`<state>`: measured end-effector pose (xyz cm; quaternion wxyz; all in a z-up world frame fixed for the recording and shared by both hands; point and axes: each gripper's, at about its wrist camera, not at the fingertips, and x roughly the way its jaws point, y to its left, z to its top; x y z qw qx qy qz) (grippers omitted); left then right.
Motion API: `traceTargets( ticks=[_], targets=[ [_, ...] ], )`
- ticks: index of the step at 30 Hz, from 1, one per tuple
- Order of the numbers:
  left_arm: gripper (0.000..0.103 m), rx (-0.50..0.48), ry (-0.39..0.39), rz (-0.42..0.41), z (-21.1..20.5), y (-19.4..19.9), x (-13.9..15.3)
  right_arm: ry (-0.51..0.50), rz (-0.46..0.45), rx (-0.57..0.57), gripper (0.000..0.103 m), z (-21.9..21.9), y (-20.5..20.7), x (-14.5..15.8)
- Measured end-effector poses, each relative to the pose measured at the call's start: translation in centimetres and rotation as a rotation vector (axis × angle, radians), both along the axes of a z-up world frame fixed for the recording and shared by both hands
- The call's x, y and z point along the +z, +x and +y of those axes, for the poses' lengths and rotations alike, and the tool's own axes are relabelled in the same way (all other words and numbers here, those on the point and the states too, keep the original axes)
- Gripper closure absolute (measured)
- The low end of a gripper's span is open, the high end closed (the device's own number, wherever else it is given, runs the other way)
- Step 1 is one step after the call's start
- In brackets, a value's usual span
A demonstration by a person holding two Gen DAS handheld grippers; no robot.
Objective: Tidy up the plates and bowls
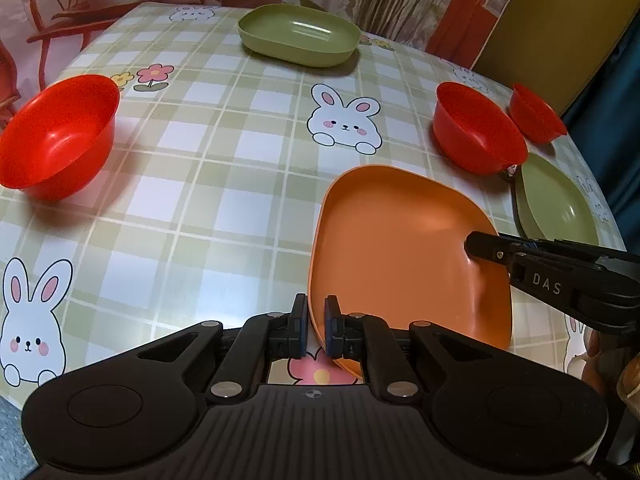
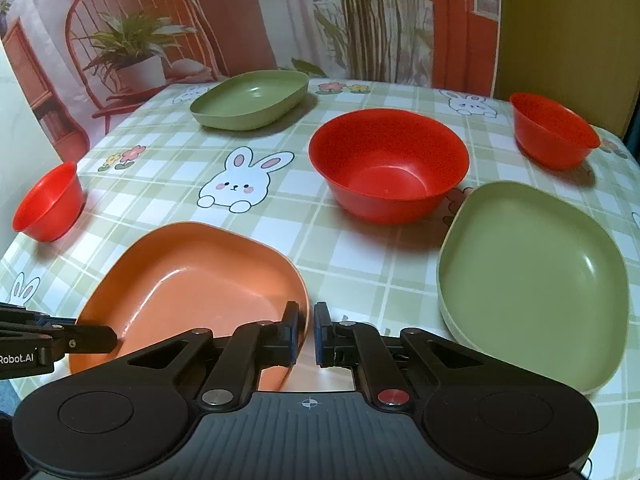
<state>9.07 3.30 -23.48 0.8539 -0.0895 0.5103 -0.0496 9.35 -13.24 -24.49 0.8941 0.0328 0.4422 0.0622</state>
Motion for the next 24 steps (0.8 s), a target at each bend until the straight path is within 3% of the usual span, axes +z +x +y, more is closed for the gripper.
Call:
traceTargets(
  ticks=[15,24],
  targets=[
    [0.095,-0.003,0.003,-0.037,0.1,0.1,0.6,0.050,-0.008,-0.031,0.099,-0.3,0.2,0.3],
    [0.095,-0.070,0.076,-0.129,-1.3,1.8,3.8,0.074,-0.077,-0.069,0.099,-1.2,0.8,2.9]
  ],
)
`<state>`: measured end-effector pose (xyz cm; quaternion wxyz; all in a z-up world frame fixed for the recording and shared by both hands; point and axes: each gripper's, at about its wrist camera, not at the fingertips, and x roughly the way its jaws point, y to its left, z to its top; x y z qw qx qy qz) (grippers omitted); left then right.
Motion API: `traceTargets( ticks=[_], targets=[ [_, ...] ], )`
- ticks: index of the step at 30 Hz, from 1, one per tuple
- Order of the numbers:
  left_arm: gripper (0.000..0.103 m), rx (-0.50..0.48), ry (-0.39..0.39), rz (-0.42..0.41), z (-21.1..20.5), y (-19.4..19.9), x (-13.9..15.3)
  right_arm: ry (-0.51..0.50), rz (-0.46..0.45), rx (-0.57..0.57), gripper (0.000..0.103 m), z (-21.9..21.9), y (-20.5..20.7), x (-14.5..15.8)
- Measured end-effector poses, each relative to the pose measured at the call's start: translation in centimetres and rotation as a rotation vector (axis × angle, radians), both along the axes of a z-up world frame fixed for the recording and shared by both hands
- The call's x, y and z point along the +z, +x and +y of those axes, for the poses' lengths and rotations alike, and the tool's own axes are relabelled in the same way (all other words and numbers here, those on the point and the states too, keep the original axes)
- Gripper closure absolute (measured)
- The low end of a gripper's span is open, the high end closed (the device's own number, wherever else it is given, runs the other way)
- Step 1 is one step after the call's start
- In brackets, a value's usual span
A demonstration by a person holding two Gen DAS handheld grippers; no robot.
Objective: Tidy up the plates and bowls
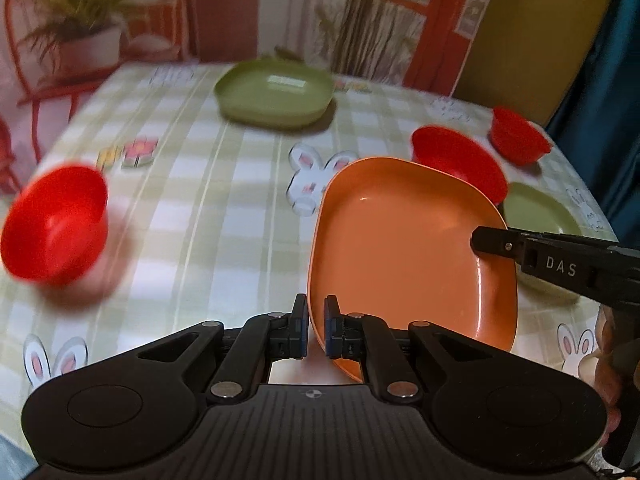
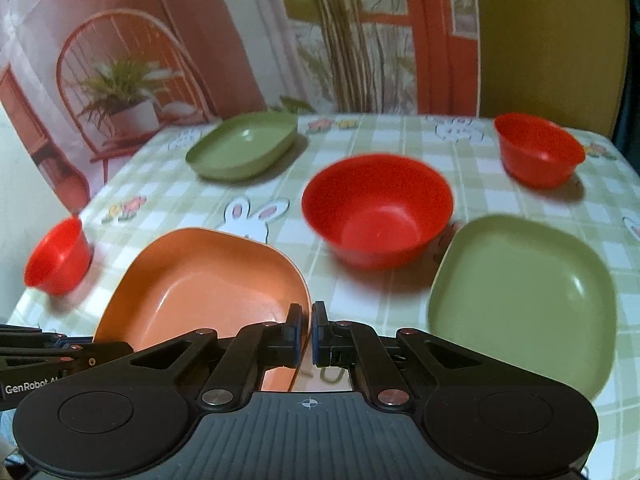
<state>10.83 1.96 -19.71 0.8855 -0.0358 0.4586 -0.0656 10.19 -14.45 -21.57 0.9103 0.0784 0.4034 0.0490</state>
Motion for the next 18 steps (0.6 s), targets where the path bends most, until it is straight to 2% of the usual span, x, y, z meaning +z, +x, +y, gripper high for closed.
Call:
traceTargets(
  ticks=[5,12,18],
  targets=[
    [0.095,-0.035,0.007,-0.065,-1.5,1.4,2.8,0.047,-0.053,-0.050,0.099,-2.1,0.5,2.1],
    [0.095,-0.087,0.017,-0.166,-5.0,3.2,6.5,0.017,-0.151,-0.094,0.098,-5.1,1.6,6.1],
    [0.094,-0.140,0.001,-0.186,-8.2,4.8,7.6,-0.009,-0.218,-0.130,0.098,-8.4,2.3,9.1]
  ],
)
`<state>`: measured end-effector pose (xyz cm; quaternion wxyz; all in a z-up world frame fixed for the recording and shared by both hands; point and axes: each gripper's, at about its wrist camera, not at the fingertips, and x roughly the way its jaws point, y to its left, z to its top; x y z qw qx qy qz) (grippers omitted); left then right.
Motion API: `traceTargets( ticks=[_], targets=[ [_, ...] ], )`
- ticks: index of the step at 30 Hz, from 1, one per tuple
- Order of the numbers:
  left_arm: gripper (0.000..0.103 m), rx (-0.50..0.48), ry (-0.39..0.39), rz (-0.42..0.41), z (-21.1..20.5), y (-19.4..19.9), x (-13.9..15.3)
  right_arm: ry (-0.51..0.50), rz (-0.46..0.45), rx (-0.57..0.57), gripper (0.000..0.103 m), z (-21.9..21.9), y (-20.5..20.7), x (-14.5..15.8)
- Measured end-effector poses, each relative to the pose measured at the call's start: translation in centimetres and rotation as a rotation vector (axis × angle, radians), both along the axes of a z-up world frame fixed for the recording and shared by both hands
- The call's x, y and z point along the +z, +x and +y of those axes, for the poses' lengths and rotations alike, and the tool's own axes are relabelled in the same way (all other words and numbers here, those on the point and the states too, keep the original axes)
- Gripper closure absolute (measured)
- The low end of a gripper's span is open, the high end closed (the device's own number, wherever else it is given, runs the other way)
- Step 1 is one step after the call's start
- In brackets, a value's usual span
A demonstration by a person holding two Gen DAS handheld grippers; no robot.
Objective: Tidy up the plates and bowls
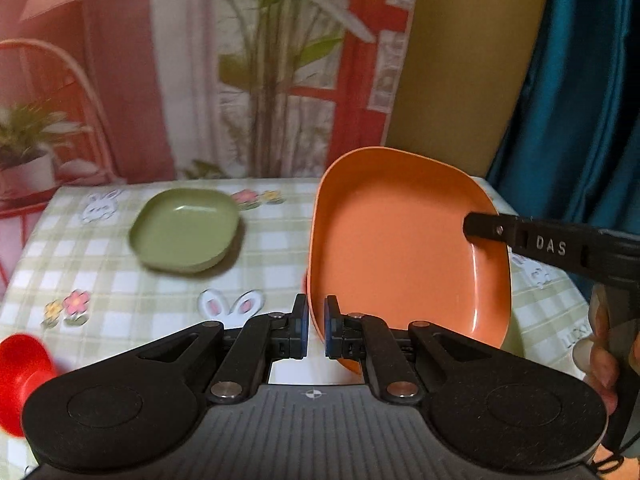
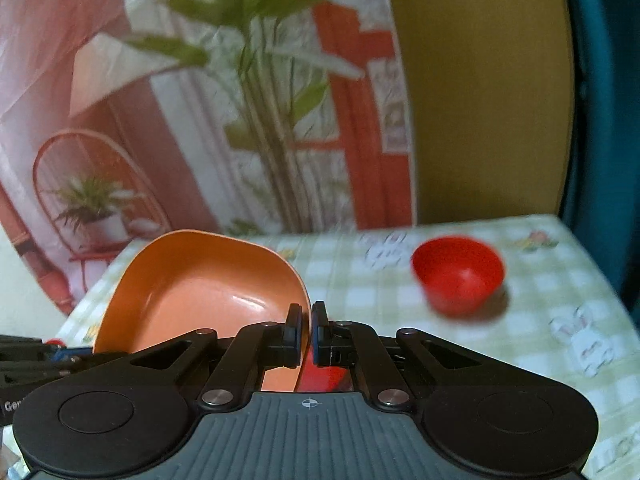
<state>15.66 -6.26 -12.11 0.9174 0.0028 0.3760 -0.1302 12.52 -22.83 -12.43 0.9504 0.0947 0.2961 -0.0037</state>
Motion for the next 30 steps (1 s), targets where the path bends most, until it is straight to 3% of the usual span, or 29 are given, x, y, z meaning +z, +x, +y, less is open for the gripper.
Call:
traceTargets(
  ticks=[10,30],
  targets=[
    [0.094,-0.075,-0.040,0.064,-3.6,1.8,-1.8,-0.083,0.001,-0.052,0.098,-4.6,0.0,1.0],
    [0.092,-0.189,0.054,0.176,-9.7,3.2,-6.7,-0.030,0.138,-0.147,0.097,-11.5,-0.7,-4.6]
  ],
)
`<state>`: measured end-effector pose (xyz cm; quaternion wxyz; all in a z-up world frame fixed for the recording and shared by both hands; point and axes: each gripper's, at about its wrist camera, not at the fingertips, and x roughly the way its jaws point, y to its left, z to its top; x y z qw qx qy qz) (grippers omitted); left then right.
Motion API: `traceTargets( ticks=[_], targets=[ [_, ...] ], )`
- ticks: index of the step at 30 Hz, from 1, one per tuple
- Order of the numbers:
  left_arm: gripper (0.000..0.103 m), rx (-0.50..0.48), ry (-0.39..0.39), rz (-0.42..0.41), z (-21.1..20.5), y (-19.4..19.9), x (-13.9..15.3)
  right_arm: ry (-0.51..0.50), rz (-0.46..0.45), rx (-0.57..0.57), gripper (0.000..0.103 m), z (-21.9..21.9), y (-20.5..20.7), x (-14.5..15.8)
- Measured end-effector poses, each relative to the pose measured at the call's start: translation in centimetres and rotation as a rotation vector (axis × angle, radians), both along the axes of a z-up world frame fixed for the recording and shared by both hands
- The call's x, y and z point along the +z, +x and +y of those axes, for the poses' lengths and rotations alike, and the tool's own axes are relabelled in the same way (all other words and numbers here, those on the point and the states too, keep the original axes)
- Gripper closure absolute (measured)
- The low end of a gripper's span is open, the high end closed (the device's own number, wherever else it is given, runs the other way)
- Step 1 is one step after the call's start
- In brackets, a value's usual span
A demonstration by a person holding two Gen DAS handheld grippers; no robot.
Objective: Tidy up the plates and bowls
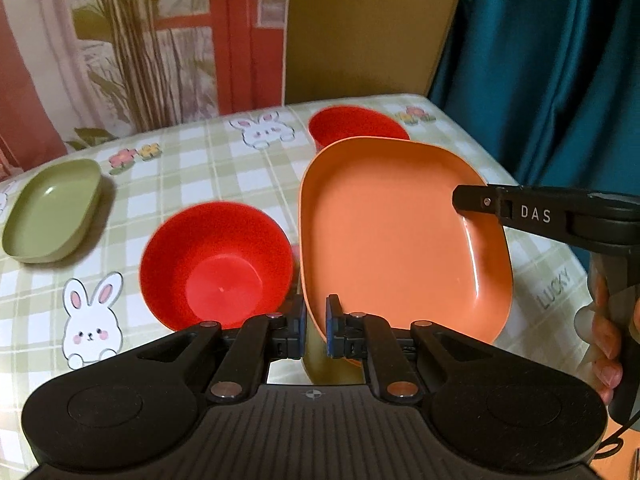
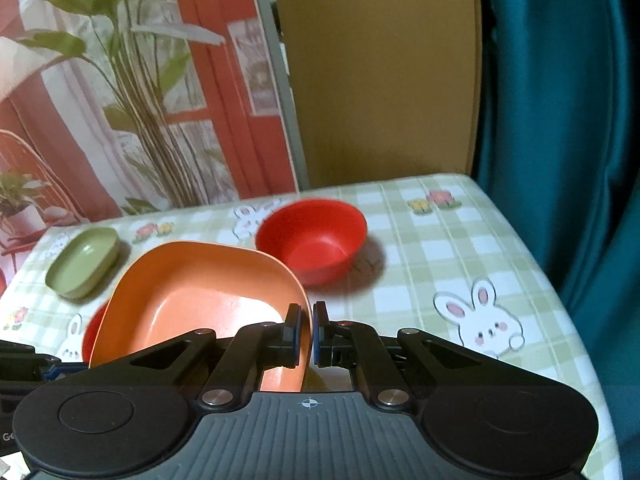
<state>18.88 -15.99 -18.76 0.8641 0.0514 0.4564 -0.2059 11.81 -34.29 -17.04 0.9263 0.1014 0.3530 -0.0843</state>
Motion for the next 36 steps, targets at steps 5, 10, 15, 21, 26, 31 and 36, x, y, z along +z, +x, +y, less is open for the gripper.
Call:
traceTargets(
  ticks=[5,10,15,21,26,31,36],
  targets=[
    [0.092,-0.006,0.017,0.035,-0.5,-0.1,-1.2,0.024,0.029,-0.020,0.097,-0.4,-0.5,-1.7],
    [0.092,-0.014,0.026,0.048,-0.6,-0.3,-1.8,0.024,0.063,-0.020,0.097,-0.3,-0.8,-3.2],
    [0.092,-0.019,0.038,0.055,-0.8,-0.1,-2.3,0.046,0.072,-0.029,0.097,-0.6,-1.0,-3.9],
    [0.092,-0.014,0.043,0.059,-0.8,0.0,-2.5,0.046,0.087,-0.023,0.097,-0.4,-1.1,-4.6],
    [0.092,-0.014,0.053,0.050,-1.2,-0.1,-2.5,0.039,0.092,-0.024,0.097,-0.2,-1.1,-5.0],
    [0.092,-0.016,0.051,0.050,-1.2,-0.1,-2.5,0.038,0.094,-0.022,0.097,-0.2,-1.1,-5.1],
    [0.092,-0.011,0.044,0.052,-1.0,-0.1,-2.5,0.035,0.100,-0.021,0.096,-0.2,-1.1,-5.3]
  ],
)
